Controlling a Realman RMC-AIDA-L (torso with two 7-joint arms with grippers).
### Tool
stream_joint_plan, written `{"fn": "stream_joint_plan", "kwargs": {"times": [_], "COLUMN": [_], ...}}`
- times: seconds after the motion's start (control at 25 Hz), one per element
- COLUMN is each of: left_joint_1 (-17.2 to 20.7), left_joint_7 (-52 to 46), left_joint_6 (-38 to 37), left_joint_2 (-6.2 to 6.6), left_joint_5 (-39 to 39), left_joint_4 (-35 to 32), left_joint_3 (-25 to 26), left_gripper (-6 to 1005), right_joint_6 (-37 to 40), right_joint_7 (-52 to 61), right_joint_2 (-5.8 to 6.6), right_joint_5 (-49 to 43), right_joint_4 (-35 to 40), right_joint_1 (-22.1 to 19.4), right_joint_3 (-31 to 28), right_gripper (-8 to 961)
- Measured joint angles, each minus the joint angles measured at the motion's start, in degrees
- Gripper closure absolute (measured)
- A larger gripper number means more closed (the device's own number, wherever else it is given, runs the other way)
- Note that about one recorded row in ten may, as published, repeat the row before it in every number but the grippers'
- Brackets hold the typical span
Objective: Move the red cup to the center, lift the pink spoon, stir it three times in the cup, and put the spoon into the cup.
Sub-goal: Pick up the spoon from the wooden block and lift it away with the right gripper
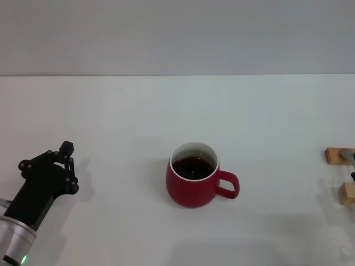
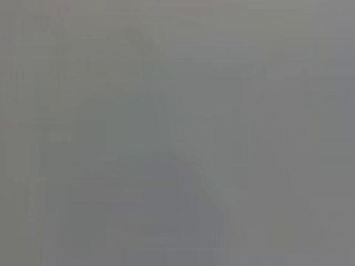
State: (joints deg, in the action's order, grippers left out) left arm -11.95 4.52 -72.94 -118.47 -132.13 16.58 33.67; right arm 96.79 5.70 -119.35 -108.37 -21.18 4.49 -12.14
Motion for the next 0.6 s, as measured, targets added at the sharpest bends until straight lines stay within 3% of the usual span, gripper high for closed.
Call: {"fn": "stream_joint_plan", "kwargs": {"times": [0.6], "left_joint_1": [0.5], "left_joint_7": [-4.67], "left_joint_6": [-2.23], "left_joint_2": [0.08], "left_joint_5": [0.13], "left_joint_4": [-1.53], "left_joint_3": [2.34], "left_gripper": [1001], "right_joint_6": [-0.34], "right_joint_7": [0.02], "right_joint_2": [-0.16], "right_joint_5": [0.0], "right_joint_4": [-0.26], "right_joint_1": [1.18], "right_joint_3": [0.01], "right_gripper": [238]}}
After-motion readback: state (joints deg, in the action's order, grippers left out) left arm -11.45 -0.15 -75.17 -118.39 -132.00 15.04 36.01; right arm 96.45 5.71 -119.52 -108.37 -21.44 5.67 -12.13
